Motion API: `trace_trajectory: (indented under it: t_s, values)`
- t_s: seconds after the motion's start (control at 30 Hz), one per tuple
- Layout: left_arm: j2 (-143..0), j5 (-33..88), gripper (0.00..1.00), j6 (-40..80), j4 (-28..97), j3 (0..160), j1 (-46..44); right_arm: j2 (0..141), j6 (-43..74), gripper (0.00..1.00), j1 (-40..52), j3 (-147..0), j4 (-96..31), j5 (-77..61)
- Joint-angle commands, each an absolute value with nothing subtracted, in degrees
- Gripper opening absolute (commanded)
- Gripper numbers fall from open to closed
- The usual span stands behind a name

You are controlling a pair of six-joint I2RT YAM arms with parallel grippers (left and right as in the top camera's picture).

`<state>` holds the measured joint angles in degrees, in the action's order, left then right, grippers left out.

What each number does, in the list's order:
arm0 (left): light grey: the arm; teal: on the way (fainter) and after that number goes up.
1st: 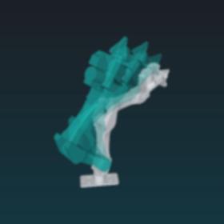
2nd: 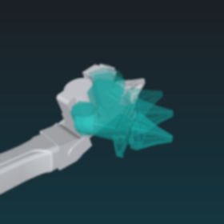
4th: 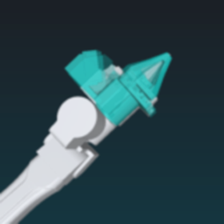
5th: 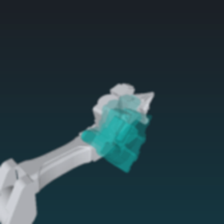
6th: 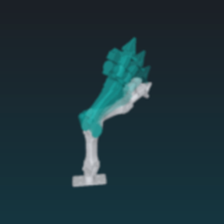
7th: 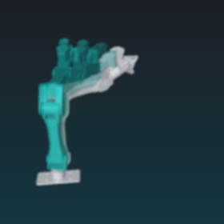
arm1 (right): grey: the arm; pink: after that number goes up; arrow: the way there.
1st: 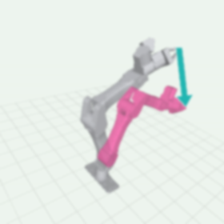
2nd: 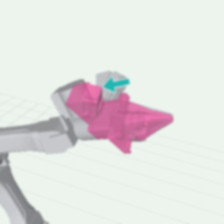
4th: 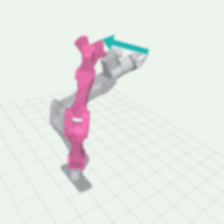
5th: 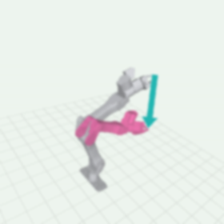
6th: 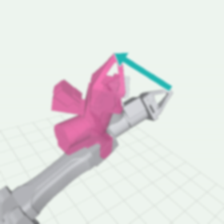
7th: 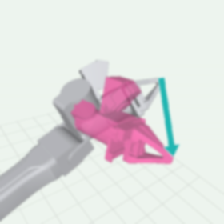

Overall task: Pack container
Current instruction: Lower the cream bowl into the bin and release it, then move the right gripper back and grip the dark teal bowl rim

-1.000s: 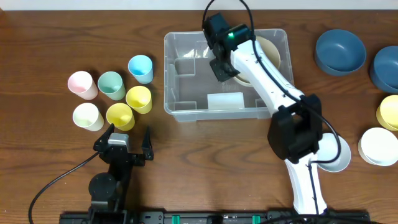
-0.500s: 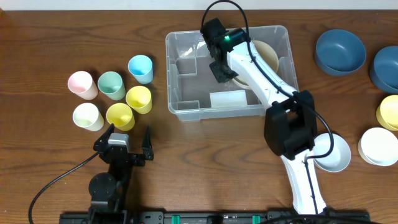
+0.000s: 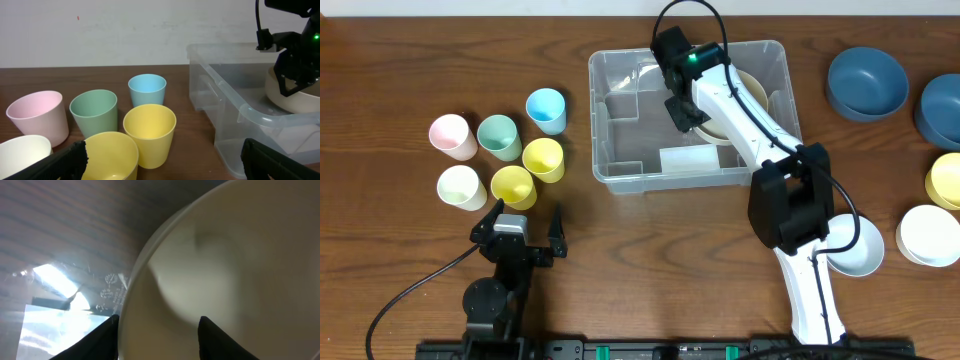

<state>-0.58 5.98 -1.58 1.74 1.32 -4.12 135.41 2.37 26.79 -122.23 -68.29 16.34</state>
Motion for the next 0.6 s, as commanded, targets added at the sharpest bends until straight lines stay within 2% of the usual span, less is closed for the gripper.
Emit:
trace_trajectory:
  t_s: [0.0, 0.13, 0.3, 0.57]
  values:
    - [-0.23, 6.68, 0.98, -2.33, 3.60, 0.23, -3.77, 130.47, 2.50, 0.51, 27.38, -123.02, -68.58, 16.05]
    - [-0.23, 6.68, 0.98, -2.33, 3.60, 0.23, -3.77, 124.07, 2.98, 0.54, 27.66, -123.02, -68.71, 14.57]
    - [-0.23, 6.68, 0.98, -2.33, 3.60, 0.23, -3.77, 115.55, 2.98, 0.61, 25.04, -123.02, -68.84, 15.29]
    - [-0.23, 6.68, 0.98, -2.33, 3.60, 0.23, -3.77, 110.78, 5.54, 0.64, 10.98, -123.00, -69.54, 13.78]
